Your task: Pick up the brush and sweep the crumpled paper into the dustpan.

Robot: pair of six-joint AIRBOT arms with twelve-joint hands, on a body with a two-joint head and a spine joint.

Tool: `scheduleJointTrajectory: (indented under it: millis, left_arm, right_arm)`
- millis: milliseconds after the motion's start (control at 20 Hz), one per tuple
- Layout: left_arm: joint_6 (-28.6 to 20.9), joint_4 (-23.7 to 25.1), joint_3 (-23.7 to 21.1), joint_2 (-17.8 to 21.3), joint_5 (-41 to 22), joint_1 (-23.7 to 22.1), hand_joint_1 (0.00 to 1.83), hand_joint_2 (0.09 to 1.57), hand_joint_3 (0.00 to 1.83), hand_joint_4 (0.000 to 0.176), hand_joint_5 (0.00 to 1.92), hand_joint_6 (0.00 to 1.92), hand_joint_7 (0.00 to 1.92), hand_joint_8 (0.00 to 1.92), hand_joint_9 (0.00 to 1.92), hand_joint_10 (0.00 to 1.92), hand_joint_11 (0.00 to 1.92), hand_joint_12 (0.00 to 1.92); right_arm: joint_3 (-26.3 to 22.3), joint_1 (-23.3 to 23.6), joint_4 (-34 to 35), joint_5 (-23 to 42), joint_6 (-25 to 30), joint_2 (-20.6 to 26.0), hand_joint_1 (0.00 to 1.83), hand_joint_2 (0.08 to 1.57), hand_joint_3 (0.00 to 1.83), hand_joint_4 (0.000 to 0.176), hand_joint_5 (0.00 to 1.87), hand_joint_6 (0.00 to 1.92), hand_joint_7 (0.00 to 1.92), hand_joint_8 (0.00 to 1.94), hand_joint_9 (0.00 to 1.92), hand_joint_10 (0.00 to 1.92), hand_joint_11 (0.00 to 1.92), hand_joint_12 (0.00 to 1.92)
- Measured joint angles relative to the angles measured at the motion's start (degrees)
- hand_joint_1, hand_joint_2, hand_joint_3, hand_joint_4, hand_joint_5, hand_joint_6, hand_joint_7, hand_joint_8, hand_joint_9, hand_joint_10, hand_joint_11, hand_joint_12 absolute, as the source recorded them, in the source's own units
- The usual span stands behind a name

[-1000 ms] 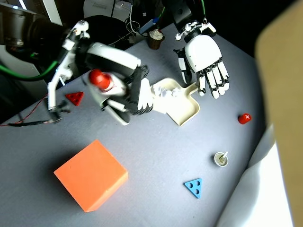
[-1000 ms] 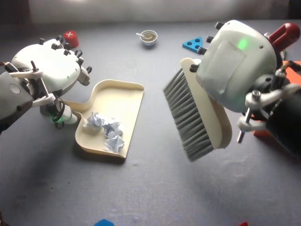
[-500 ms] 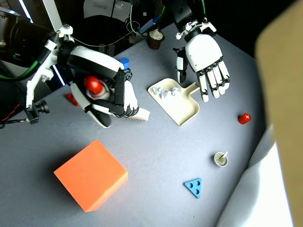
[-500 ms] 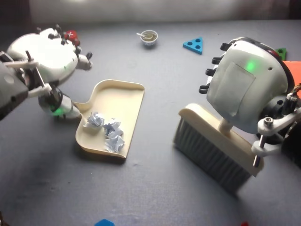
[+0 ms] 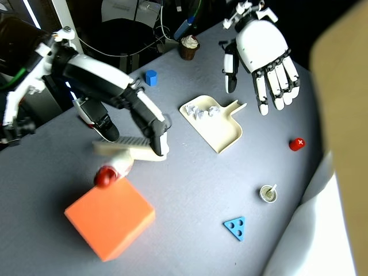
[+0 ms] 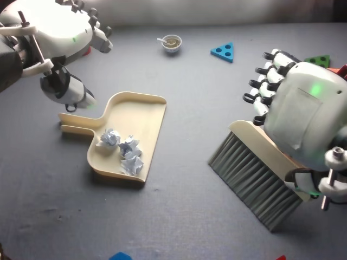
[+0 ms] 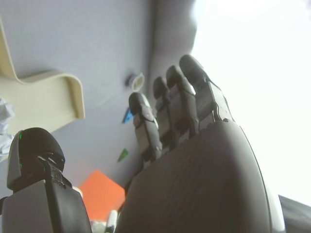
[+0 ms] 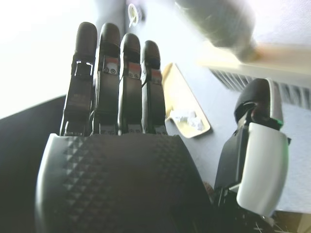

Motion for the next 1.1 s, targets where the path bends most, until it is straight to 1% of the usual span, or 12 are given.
scheduleJointTrajectory:
  millis: [50, 100, 200, 300, 350, 450, 600, 700, 800, 850, 950, 1100]
  left_arm:
    - [1.3, -1.6, -0.6, 0.3, 0.3, -0.8, 0.71, 1.01, 0.01, 0.094, 0.49, 0.0, 0.33, 0.0, 0.27, 0.0, 0.0, 0.71]
    - [2.1, -2.2, -1.1, 0.6, 0.6, -1.8, 0.69, 1.01, 0.01, 0.098, 0.47, 0.0, 0.32, 0.0, 0.26, 0.0, 0.0, 0.71]
    - [2.4, -2.2, -1.1, 1.0, 1.0, -3.5, 0.68, 1.02, 0.01, 0.095, 0.47, 0.0, 0.32, 0.0, 0.27, 0.0, 0.0, 0.72]
    - [4.0, -3.6, -1.6, 1.3, 1.1, -4.8, 0.68, 1.02, 0.0, 0.093, 0.48, 0.0, 0.34, 0.0, 0.28, 0.0, 0.0, 0.76]
    - [4.9, -4.3, -2.0, 1.3, 1.1, -5.5, 0.66, 1.03, 0.01, 0.098, 0.46, 0.0, 0.32, 0.0, 0.26, 0.0, 0.0, 0.72]
    - [7.0, -5.2, -2.3, 1.0, 1.9, -6.9, 0.65, 1.04, 0.0, 0.096, 0.44, 0.01, 0.3, 0.0, 0.26, 0.0, 0.0, 0.7]
    - [7.9, -5.6, -2.3, 0.8, 3.6, -7.3, 0.63, 1.04, 0.0, 0.097, 0.44, 0.0, 0.31, 0.0, 0.26, 0.0, 0.0, 0.7]
    - [7.9, -5.5, -2.4, 0.8, 4.7, -7.3, 0.64, 1.05, 0.0, 0.095, 0.43, 0.0, 0.31, 0.0, 0.27, 0.0, 0.0, 0.73]
    - [8.0, -5.6, -2.6, 1.1, 5.3, -7.3, 0.63, 1.04, 0.0, 0.101, 0.44, 0.0, 0.32, 0.0, 0.27, 0.0, 0.0, 0.73]
    - [7.9, -5.6, -2.6, 1.2, 5.5, -7.3, 0.63, 1.05, 0.0, 0.1, 0.44, 0.0, 0.31, 0.0, 0.27, 0.0, 0.0, 0.71]
    - [8.0, -5.6, -2.6, 1.8, 5.6, -7.6, 0.63, 1.05, 0.0, 0.1, 0.44, 0.0, 0.31, 0.0, 0.27, 0.0, 0.0, 0.73]
    - [8.1, -5.1, -3.5, 3.2, 5.3, -7.5, 0.65, 1.04, 0.0, 0.091, 0.45, 0.0, 0.32, 0.0, 0.28, 0.0, 0.0, 0.74]
  right_arm:
    - [-0.4, 0.0, -0.5, 0.2, 0.3, 0.7, 0.08, 0.83, 0.0, 0.0, 0.24, 0.0, 0.28, 0.0, 0.27, 0.0, 0.25, 0.03]
    - [-0.9, 0.0, -2.3, 0.9, 2.7, 1.8, 0.02, 0.84, 0.01, 0.0, 0.24, 0.0, 0.27, 0.0, 0.26, 0.0, 0.24, 0.02]
    - [-1.9, -1.0, -8.7, 5.1, 12.6, 5.4, 0.0, 0.87, 0.02, 0.0, 0.24, 0.0, 0.26, 0.0, 0.25, 0.0, 0.21, 0.01]
    - [-2.6, -1.1, -19.1, 14.6, 29.9, 11.0, 0.0, 0.88, 0.01, 0.0, 0.29, 0.0, 0.31, 0.0, 0.29, 0.0, 0.25, 0.02]
    - [-3.1, -1.1, -27.1, 19.2, 39.8, 14.0, 0.0, 0.89, 0.01, 0.0, 0.29, 0.0, 0.32, 0.01, 0.3, 0.01, 0.26, 0.02]
    - [-3.5, -1.1, -37.3, 26.3, 56.6, 17.5, 0.0, 0.9, 0.01, 0.0, 0.24, 0.0, 0.29, 0.0, 0.27, 0.0, 0.25, 0.01]
    - [-3.0, -1.5, -41.7, 35.8, 69.7, 20.6, 0.0, 0.91, 0.01, 0.0, 0.27, 0.01, 0.31, 0.01, 0.29, 0.01, 0.26, 0.02]
    - [-1.4, -1.5, -43.5, 38.4, 75.2, 21.3, 0.0, 0.92, 0.01, 0.0, 0.28, 0.01, 0.33, 0.01, 0.3, 0.01, 0.28, 0.02]
    - [-0.9, -1.4, -43.8, 40.5, 77.0, 21.5, 0.0, 0.93, 0.01, 0.0, 0.26, 0.0, 0.31, 0.0, 0.29, 0.0, 0.26, 0.02]
    - [-0.9, -1.2, -43.9, 42.1, 78.2, 21.6, 0.0, 0.93, 0.01, 0.0, 0.27, 0.0, 0.32, 0.01, 0.3, 0.01, 0.27, 0.02]
    - [-0.7, 0.2, -44.0, 46.7, 82.9, 22.4, 0.0, 0.94, 0.01, 0.0, 0.29, 0.01, 0.35, 0.01, 0.32, 0.01, 0.29, 0.03]
    - [-0.2, 1.9, -44.2, 49.0, 84.6, 23.7, 0.0, 0.96, 0.01, 0.0, 0.32, 0.01, 0.37, 0.01, 0.34, 0.01, 0.31, 0.03]
